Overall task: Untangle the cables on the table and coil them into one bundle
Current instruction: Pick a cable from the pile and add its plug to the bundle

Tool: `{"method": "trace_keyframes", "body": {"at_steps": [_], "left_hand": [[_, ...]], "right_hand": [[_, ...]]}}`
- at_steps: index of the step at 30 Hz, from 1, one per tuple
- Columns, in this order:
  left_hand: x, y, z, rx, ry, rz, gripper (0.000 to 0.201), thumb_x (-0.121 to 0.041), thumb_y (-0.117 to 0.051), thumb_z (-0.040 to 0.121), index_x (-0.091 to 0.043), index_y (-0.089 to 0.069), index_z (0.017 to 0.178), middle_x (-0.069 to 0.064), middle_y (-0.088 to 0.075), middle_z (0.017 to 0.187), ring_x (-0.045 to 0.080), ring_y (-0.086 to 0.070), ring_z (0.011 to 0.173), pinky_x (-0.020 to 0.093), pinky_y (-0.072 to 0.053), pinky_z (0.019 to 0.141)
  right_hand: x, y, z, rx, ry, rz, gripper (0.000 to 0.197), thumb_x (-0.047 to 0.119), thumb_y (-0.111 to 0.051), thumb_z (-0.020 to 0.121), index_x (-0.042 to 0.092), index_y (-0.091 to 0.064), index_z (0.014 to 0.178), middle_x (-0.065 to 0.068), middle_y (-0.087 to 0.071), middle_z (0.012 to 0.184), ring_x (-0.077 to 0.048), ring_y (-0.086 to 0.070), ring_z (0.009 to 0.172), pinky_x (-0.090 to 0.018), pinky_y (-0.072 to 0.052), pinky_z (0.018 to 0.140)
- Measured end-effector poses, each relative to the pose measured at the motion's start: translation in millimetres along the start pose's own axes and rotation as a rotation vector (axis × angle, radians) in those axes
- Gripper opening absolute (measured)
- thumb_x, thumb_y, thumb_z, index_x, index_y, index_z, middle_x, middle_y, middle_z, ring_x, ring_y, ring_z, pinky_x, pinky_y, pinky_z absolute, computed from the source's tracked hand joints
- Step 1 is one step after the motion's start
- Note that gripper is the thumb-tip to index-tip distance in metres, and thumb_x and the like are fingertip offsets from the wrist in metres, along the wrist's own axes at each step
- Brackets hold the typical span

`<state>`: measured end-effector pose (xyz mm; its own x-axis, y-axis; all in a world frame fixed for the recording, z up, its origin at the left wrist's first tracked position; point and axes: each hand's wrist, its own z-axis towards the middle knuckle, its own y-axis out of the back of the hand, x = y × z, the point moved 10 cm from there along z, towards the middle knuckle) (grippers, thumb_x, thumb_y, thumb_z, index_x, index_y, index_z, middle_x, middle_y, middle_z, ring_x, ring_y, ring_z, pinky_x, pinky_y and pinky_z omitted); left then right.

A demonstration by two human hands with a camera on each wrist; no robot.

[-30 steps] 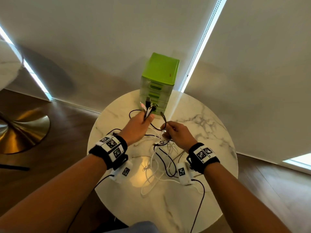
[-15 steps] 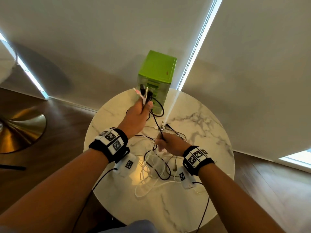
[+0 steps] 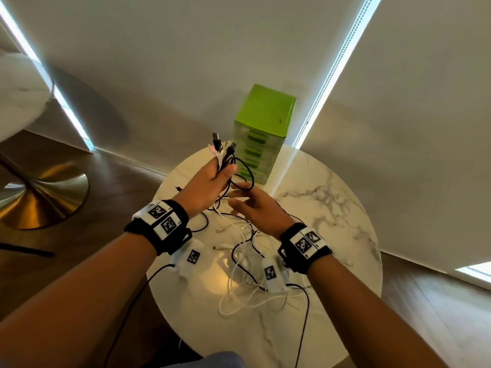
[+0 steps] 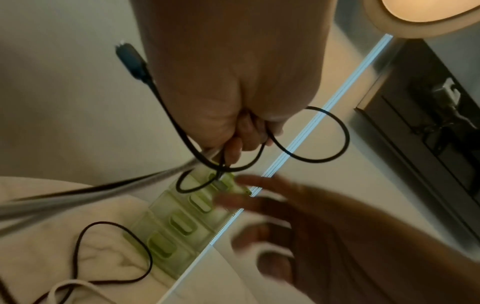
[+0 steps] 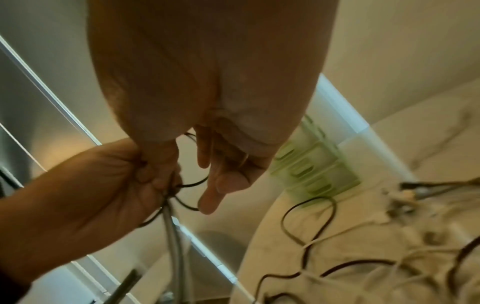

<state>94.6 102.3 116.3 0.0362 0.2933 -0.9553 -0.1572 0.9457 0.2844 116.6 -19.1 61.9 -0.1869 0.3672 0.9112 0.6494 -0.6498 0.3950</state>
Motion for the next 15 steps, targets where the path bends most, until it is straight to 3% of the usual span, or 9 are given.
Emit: {"method": "trace_keyframes", "body": {"at_steps": [2,3,4,5,7,9,10,13,15], "left_hand": [[12,7,-5,-0.002,0.021,-0.038,0.025,-0.037,-0.050,0.106,-0.030,-0.056,0.129,-0.011,-0.065,0.090,0.019,-0.065,0.096,0.058,-0.050,0.100],[18,15,-9,0.000,0.042,-0.069,0.020,-0.039,-0.051,0.104,-0.034,-0.058,0.123,-0.016,-0.066,0.092,0.014,-0.064,0.098,0.059,-0.049,0.102],[24,21,-12,0.007,0.057,-0.091,0.018,-0.041,-0.052,0.103,-0.038,-0.059,0.119,-0.017,-0.065,0.092,0.014,-0.063,0.098,0.060,-0.049,0.102],[28,29,-16,0.004,0.067,-0.092,0.018,-0.042,-0.052,0.102,-0.041,-0.059,0.118,-0.017,-0.064,0.092,0.014,-0.061,0.097,0.058,-0.050,0.102],[31,50,-24,-0.019,0.067,-0.059,0.017,-0.039,-0.051,0.103,-0.044,-0.057,0.118,-0.013,-0.059,0.090,0.007,-0.059,0.090,0.044,-0.054,0.095],[34,71,-32,-0.041,0.081,-0.034,0.009,-0.030,-0.048,0.107,-0.035,-0.055,0.110,-0.014,-0.051,0.080,-0.004,-0.053,0.070,0.025,-0.049,0.074],[39,81,-35,-0.055,0.098,-0.026,0.007,-0.027,-0.048,0.108,-0.030,-0.053,0.104,-0.013,-0.048,0.077,-0.003,-0.050,0.062,0.021,-0.043,0.066],[54,120,-52,-0.172,0.181,-0.154,0.012,-0.026,-0.048,0.108,-0.015,-0.051,0.106,0.000,-0.046,0.075,0.004,-0.045,0.061,0.020,-0.041,0.059],[66,154,-64,-0.309,0.213,-0.254,0.014,-0.026,-0.047,0.109,-0.016,-0.051,0.101,-0.003,-0.044,0.069,0.006,-0.044,0.058,0.022,-0.041,0.056]], "right_hand": [[18,-18,12,-0.031,0.077,-0.004,0.024,0.027,-0.062,0.100,0.021,-0.056,0.123,0.002,-0.071,0.104,-0.014,-0.074,0.084,-0.029,-0.058,0.077],[24,-26,17,-0.055,0.102,-0.016,0.012,0.023,-0.061,0.101,0.021,-0.059,0.113,0.002,-0.071,0.094,-0.013,-0.073,0.079,-0.028,-0.056,0.074],[26,-30,20,-0.078,0.120,-0.019,0.002,0.019,-0.059,0.101,0.018,-0.060,0.103,0.001,-0.071,0.087,-0.013,-0.071,0.075,-0.026,-0.053,0.072],[28,-35,23,-0.092,0.131,-0.031,0.006,0.017,-0.059,0.101,0.013,-0.059,0.097,0.001,-0.069,0.083,-0.014,-0.069,0.073,-0.024,-0.051,0.070],[32,-50,30,-0.067,0.145,-0.074,0.010,0.018,-0.059,0.101,0.010,-0.059,0.095,0.002,-0.069,0.083,-0.016,-0.069,0.075,-0.024,-0.051,0.069],[34,-58,38,-0.057,0.138,-0.101,0.008,0.019,-0.058,0.101,0.014,-0.059,0.094,0.001,-0.071,0.086,-0.016,-0.071,0.076,-0.029,-0.055,0.068],[33,-58,42,-0.080,0.134,-0.101,0.008,0.020,-0.058,0.101,0.016,-0.059,0.094,-0.001,-0.072,0.087,-0.015,-0.072,0.075,-0.031,-0.057,0.069],[25,-66,59,-0.089,0.074,-0.135,0.011,0.020,-0.057,0.101,0.013,-0.058,0.092,-0.001,-0.072,0.084,-0.013,-0.072,0.074,-0.033,-0.058,0.070],[16,-70,68,-0.099,0.034,-0.164,0.011,0.018,-0.053,0.102,0.013,-0.055,0.092,-0.001,-0.070,0.082,-0.016,-0.072,0.076,-0.035,-0.058,0.068]]}}
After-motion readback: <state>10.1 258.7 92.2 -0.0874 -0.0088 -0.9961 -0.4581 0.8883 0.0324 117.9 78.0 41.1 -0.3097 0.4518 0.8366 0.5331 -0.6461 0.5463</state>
